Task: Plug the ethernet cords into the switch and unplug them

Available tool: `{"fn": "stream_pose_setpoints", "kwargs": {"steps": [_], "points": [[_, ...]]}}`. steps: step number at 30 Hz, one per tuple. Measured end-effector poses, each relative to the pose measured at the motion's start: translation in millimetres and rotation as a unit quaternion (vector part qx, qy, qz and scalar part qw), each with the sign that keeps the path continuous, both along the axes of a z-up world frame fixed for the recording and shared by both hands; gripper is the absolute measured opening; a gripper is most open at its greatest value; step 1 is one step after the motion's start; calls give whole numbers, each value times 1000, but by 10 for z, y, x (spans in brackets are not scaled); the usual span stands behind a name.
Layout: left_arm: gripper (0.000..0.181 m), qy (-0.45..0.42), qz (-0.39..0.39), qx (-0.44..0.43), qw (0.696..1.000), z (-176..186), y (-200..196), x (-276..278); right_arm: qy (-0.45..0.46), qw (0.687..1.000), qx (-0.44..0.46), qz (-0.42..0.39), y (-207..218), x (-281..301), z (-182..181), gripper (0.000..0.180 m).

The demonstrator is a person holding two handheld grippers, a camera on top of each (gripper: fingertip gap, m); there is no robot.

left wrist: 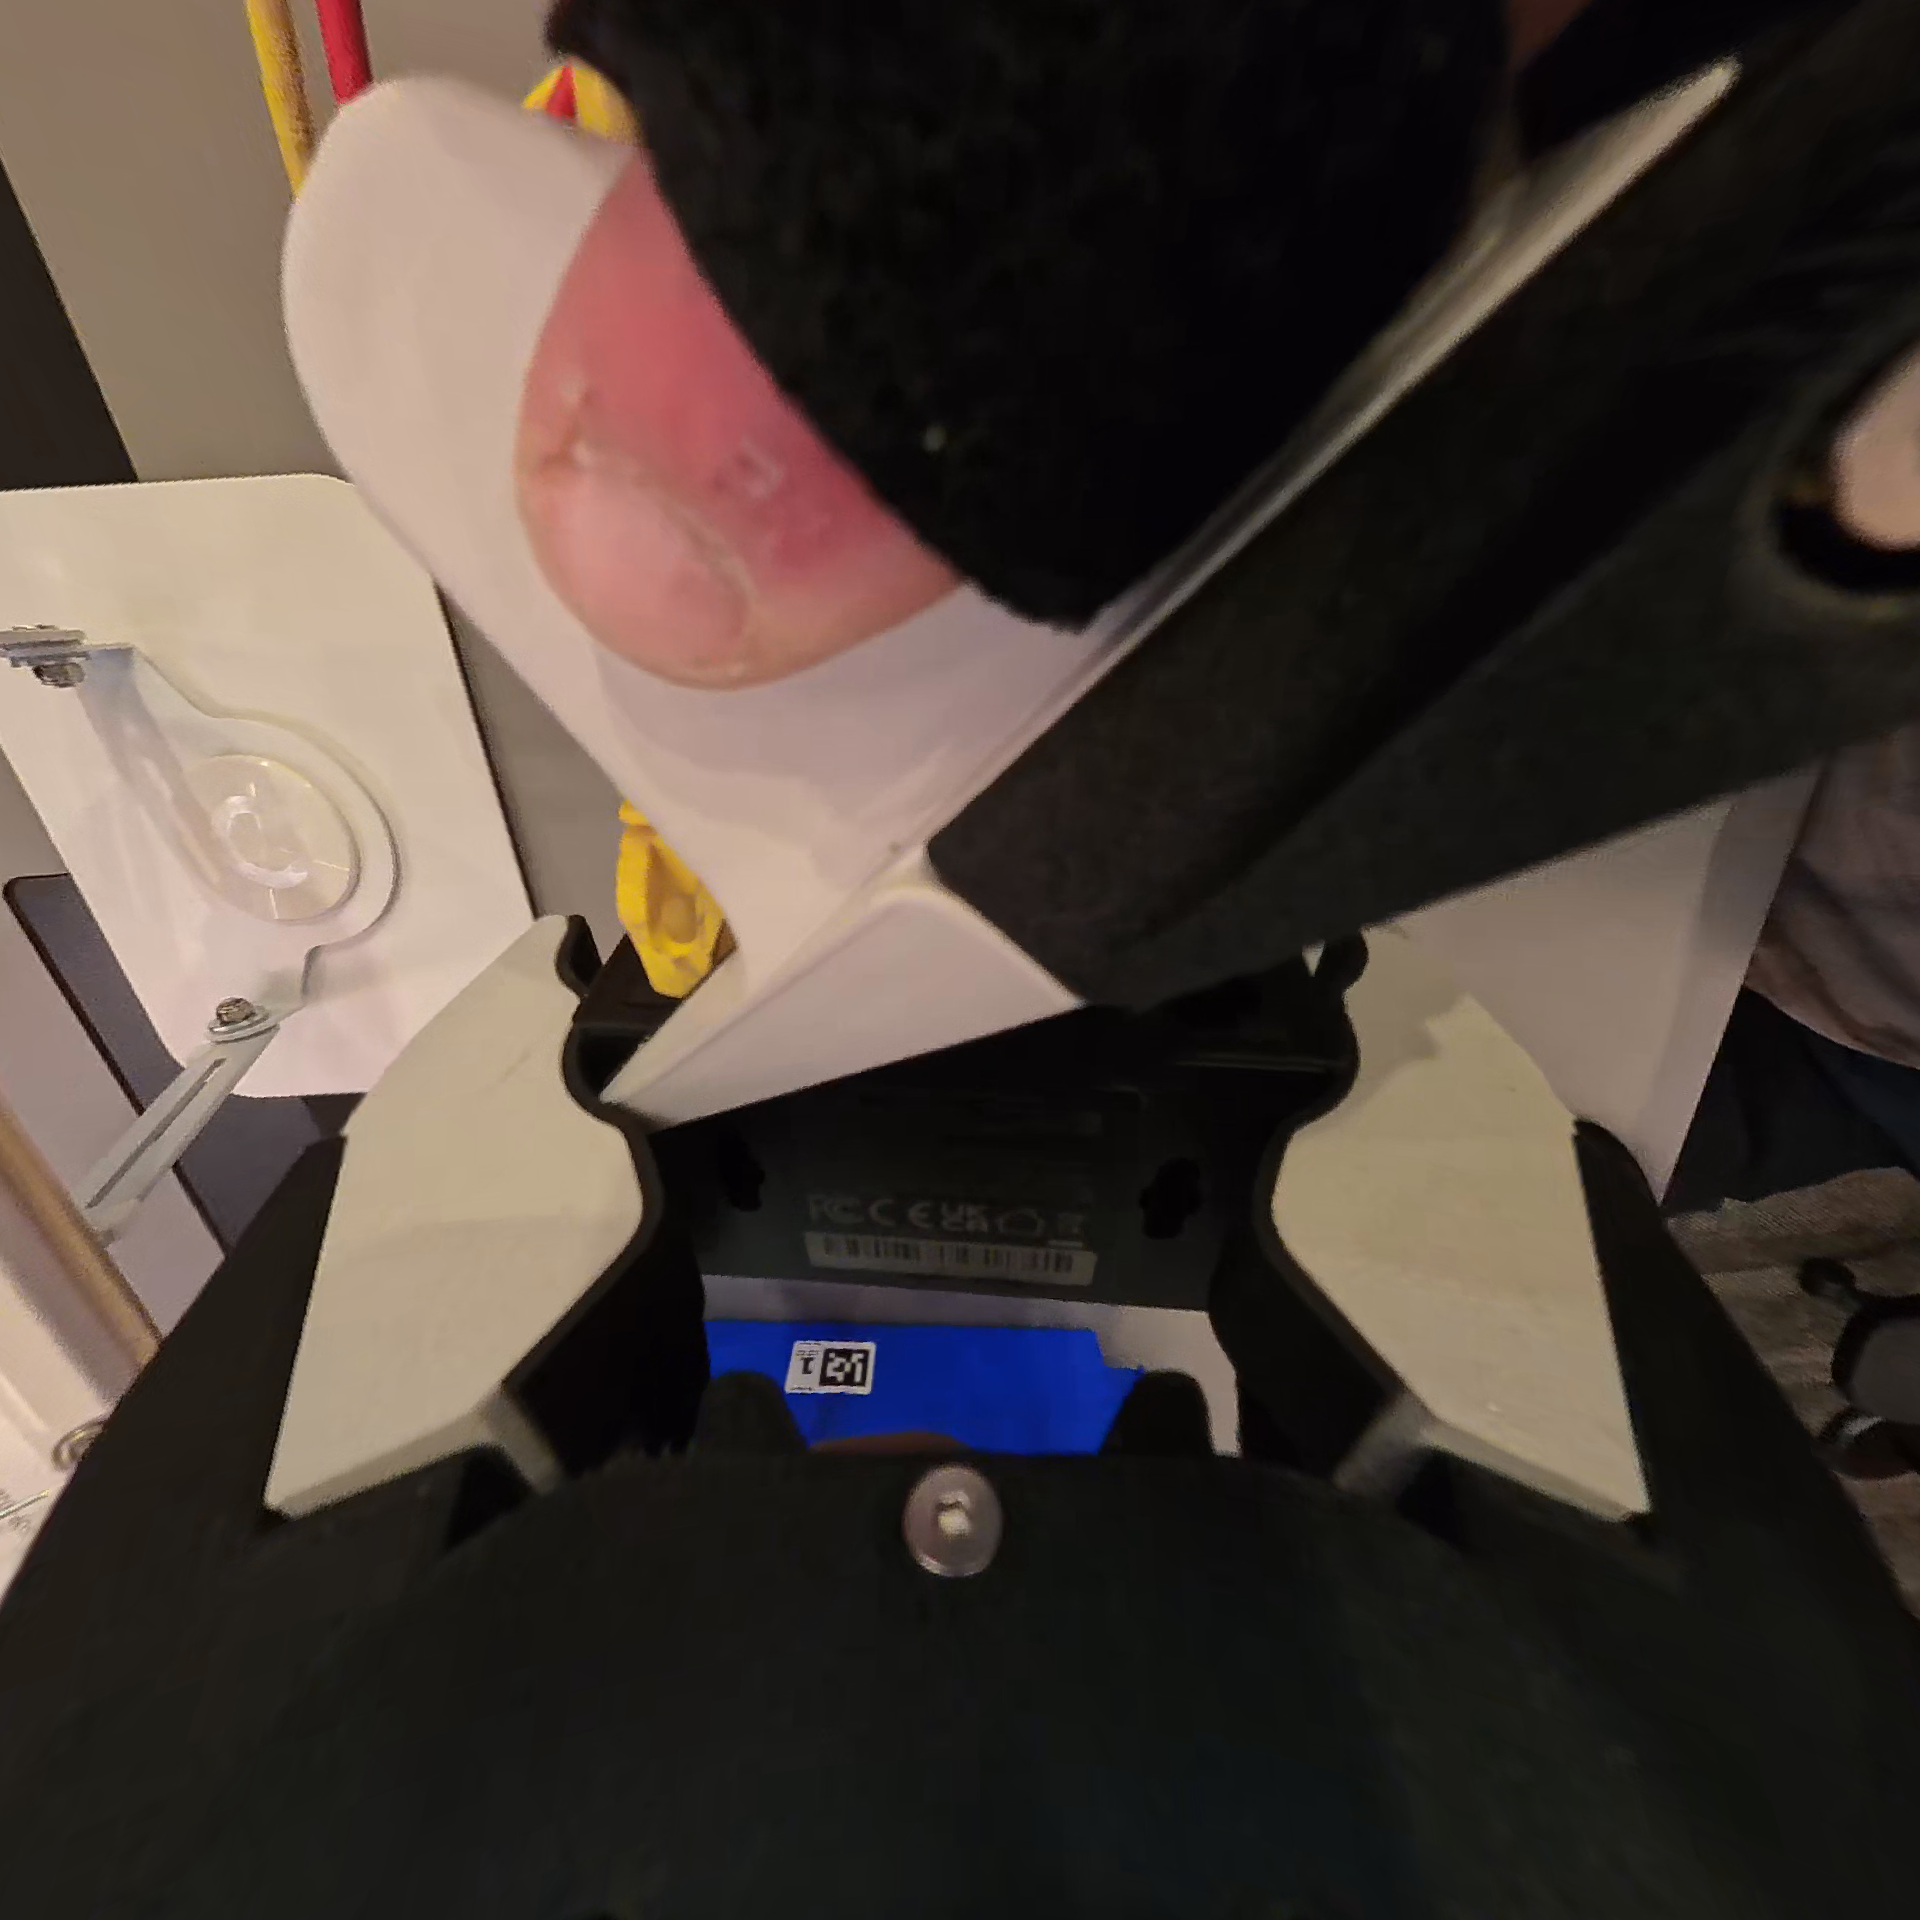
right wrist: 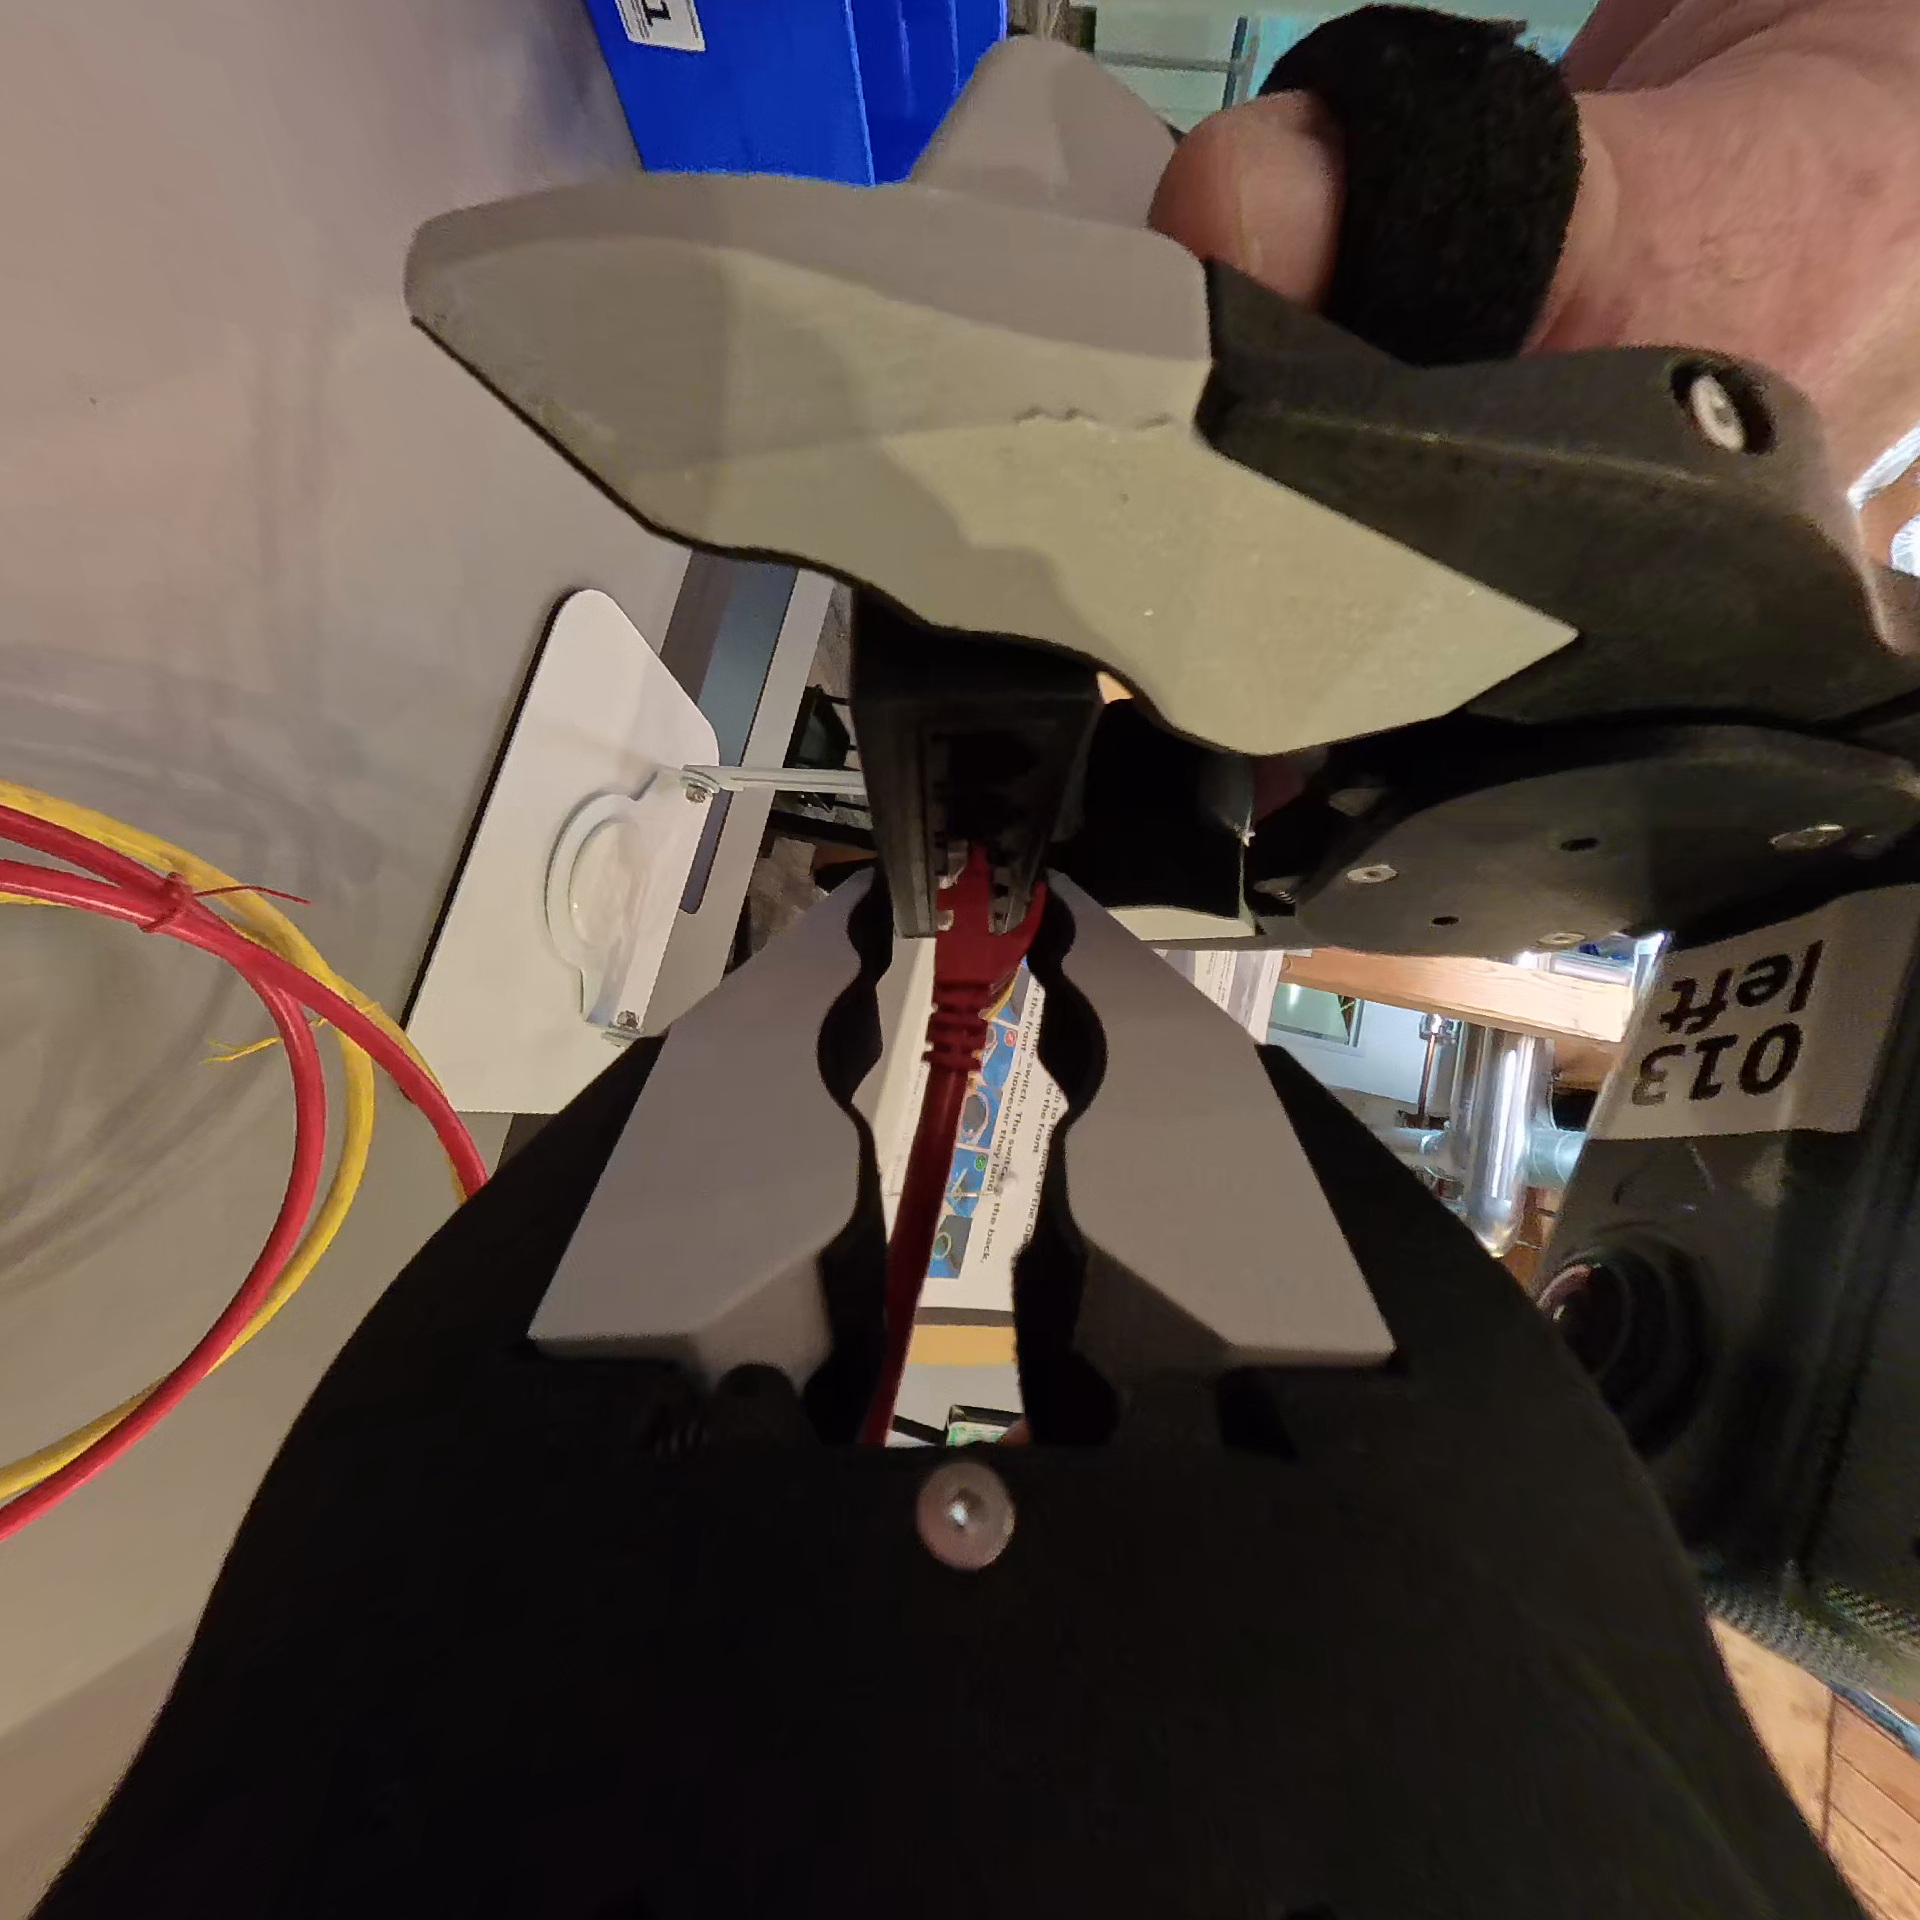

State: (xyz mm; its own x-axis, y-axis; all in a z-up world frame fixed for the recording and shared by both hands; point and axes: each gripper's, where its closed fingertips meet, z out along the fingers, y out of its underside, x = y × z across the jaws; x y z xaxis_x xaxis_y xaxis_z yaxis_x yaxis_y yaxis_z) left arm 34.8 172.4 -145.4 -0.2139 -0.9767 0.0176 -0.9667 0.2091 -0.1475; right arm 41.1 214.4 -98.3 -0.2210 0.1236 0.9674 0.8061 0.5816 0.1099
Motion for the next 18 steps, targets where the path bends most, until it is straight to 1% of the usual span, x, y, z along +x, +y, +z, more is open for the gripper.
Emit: {"fn": "stream_pose_setpoints", "kwargs": {"steps": [3, 6, 8, 12, 15, 18], "points": [[126, 0, 0, -3, 1000, 12, 10, -8, 3, 1000, -1, 1, 6, -9, 9, 24], [126, 6, 4, 1, 1000, 8, 57, -43, 1, 1000, 1, -1, 19, 7, 3, 33], [126, 8, 5, 3, 1000, -3, 87, -65, 2, 1000, 3, -4, 35, 31, -10, 43], [126, 17, 12, -6, 1000, -29, 118, -126, 21, 1000, -6, 2, -11, 91, 19, 52], [126, 17, 17, -12, 1000, -5, 156, -155, 34, 998, -42, 39, -190, 94, 56, 49], [125, 14, 22, -17, 1000, 42, 194, -193, 49, 988, -124, 81, -445, 121, 159, 41]]}}
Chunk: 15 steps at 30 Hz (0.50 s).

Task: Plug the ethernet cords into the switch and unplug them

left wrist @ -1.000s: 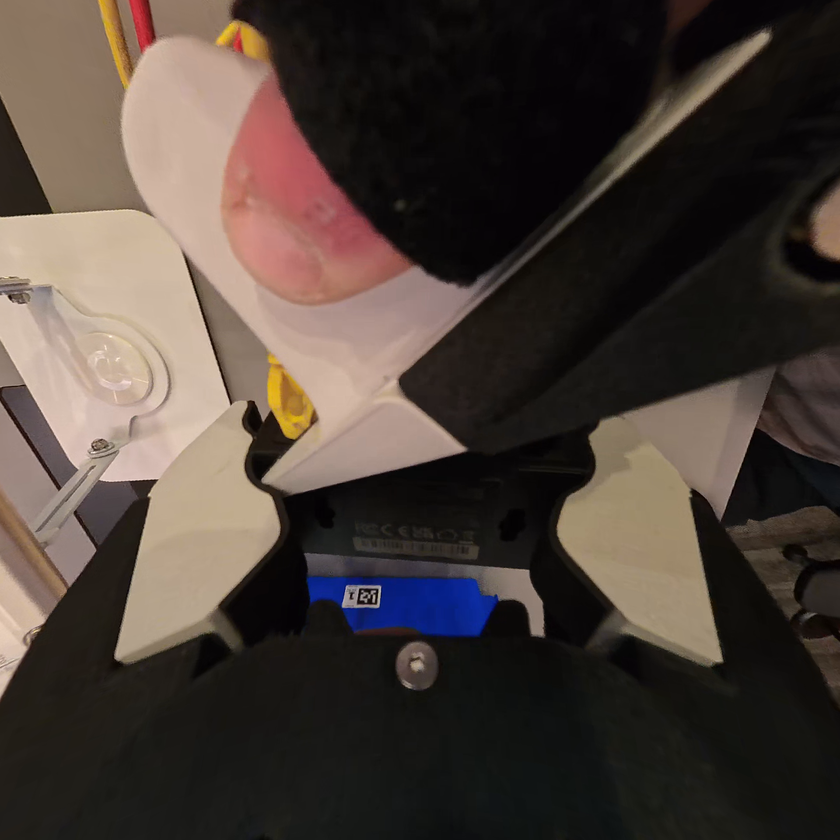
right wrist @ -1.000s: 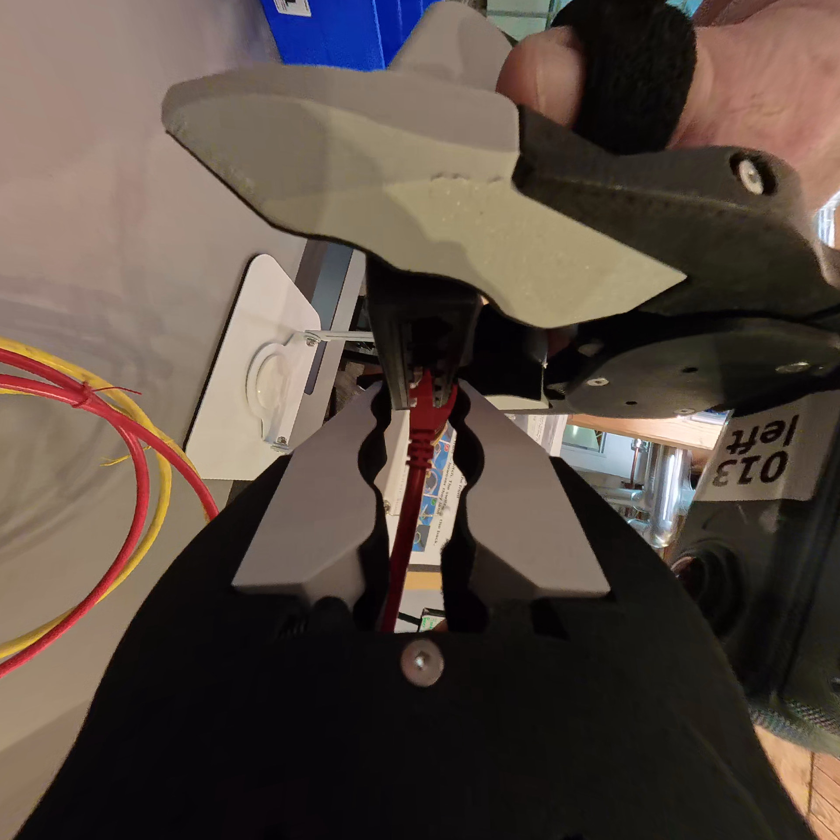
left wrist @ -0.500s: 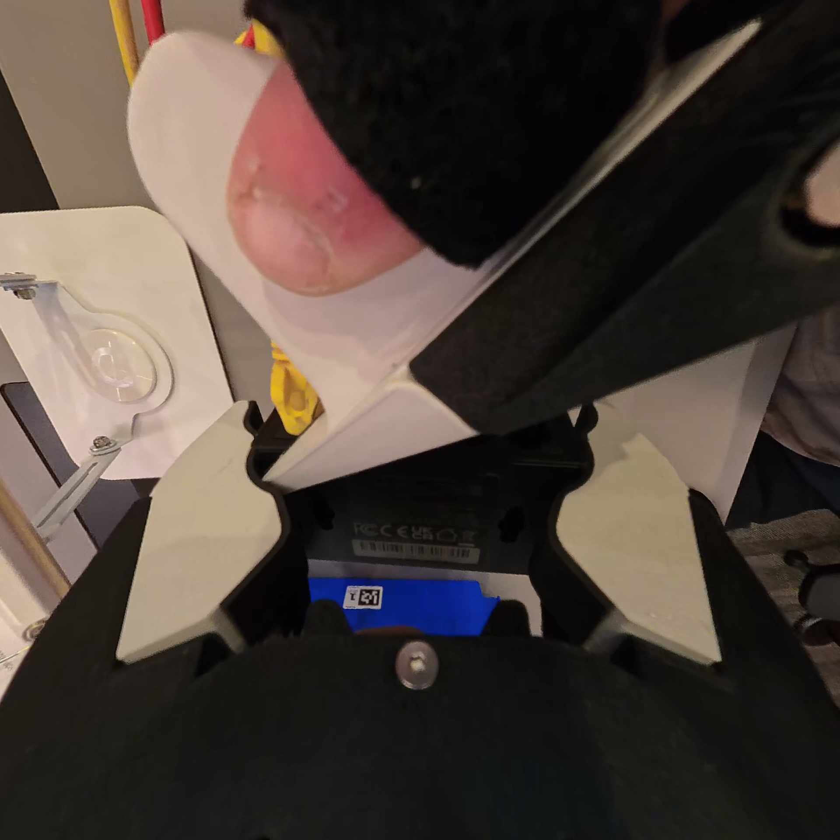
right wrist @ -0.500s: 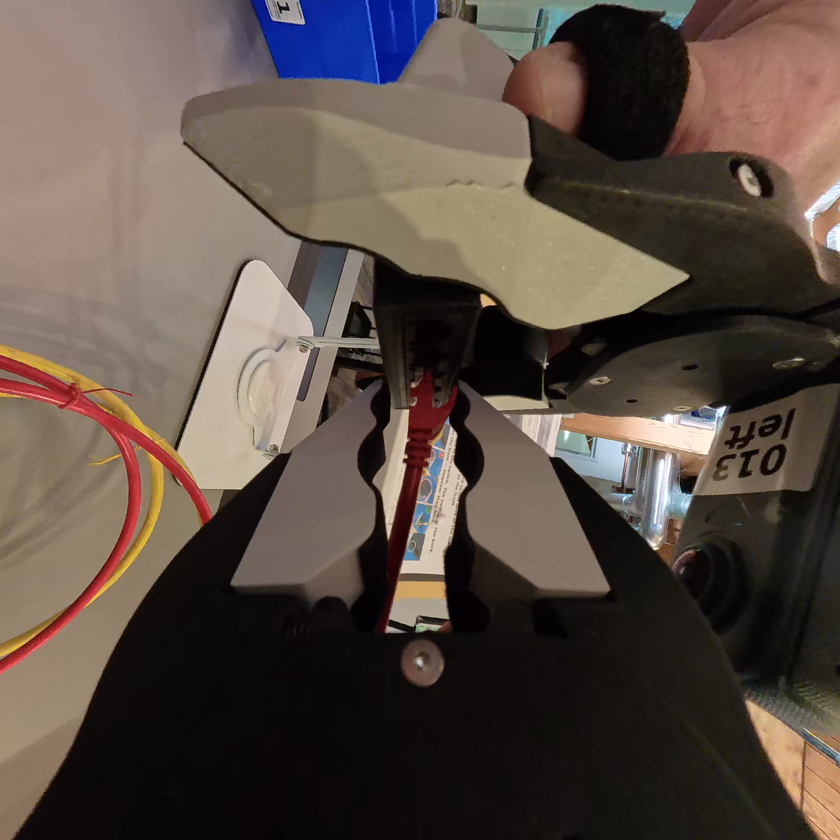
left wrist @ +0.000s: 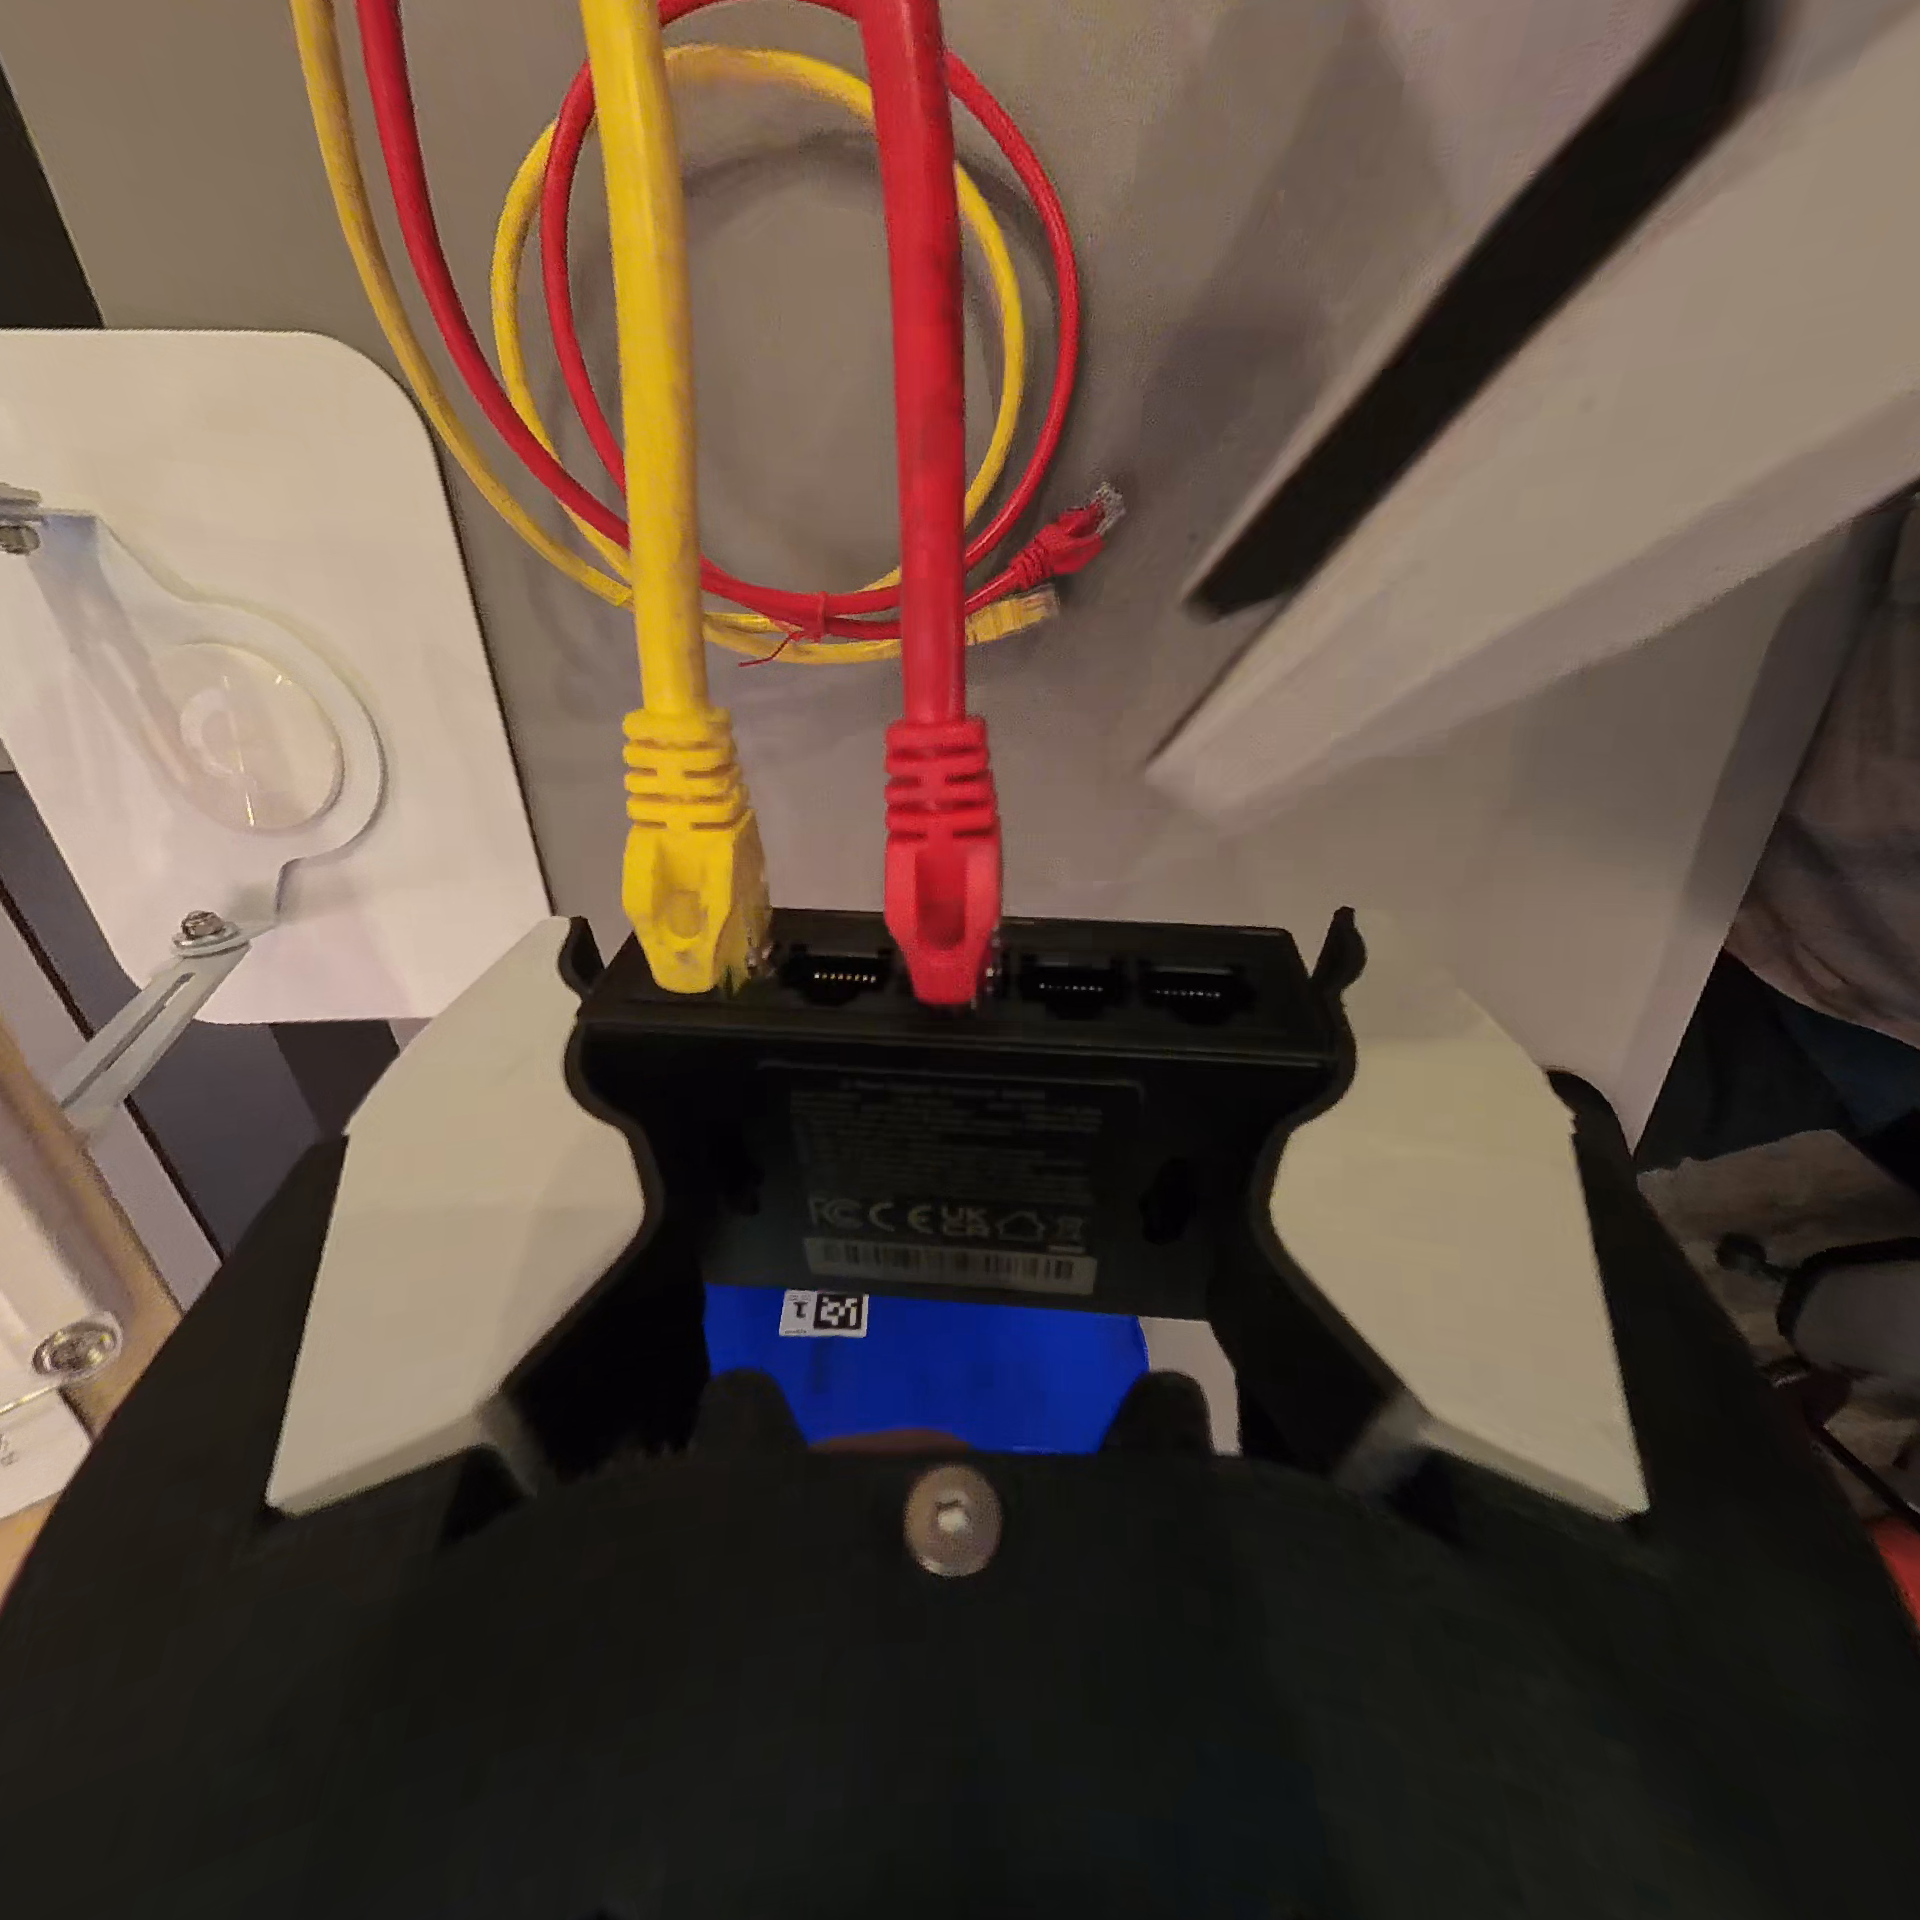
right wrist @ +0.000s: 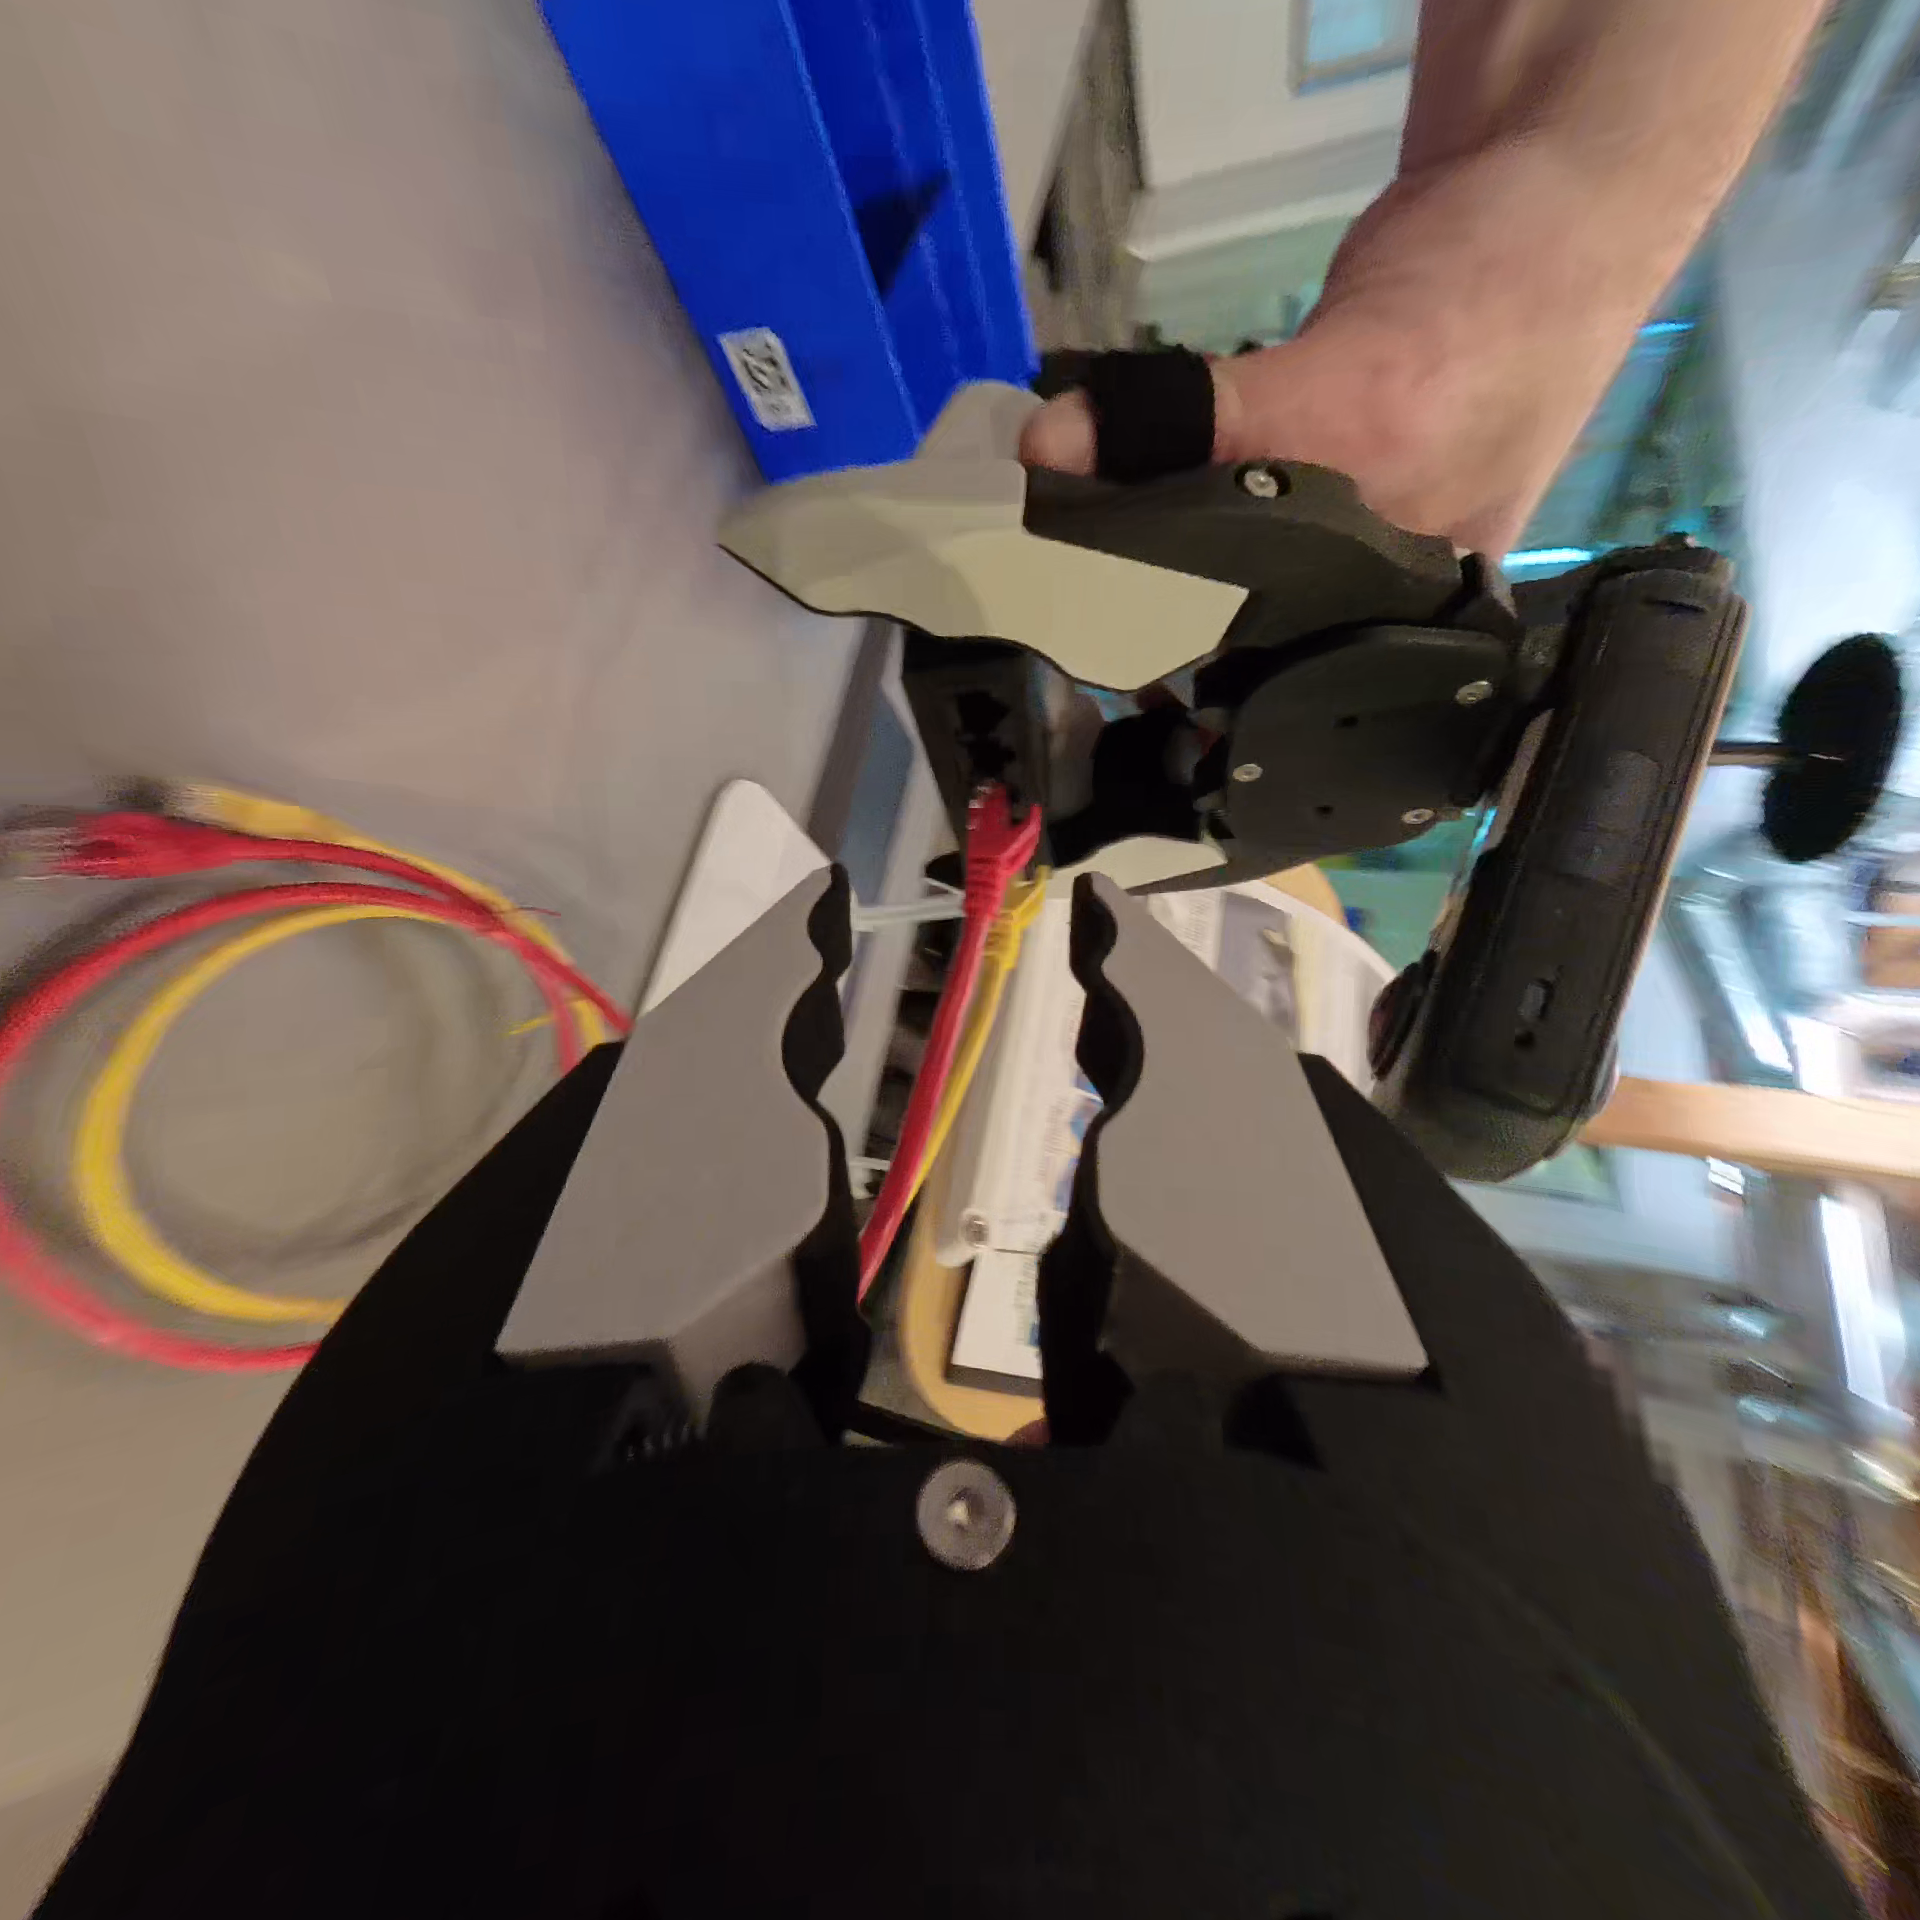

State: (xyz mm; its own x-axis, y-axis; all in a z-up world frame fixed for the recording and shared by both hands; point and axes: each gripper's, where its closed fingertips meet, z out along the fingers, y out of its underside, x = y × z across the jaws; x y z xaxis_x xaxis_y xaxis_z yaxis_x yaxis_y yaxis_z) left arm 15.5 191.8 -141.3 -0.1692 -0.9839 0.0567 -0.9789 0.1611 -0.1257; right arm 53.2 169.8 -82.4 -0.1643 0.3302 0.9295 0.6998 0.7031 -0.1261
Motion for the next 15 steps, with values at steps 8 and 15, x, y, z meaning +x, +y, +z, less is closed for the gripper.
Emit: {"fn": "stream_pose_setpoints", "kwargs": {"steps": [8, 15], "points": [[125, -13, -4, -28, 1000, 254, 15, -117, -6, 981, -181, 67, -417, 95, 545, 9], [126, -11, -20, -51, 998, 516, -99, -238, 29, 982, -164, 86, -471, -305, 871, 24]]}}
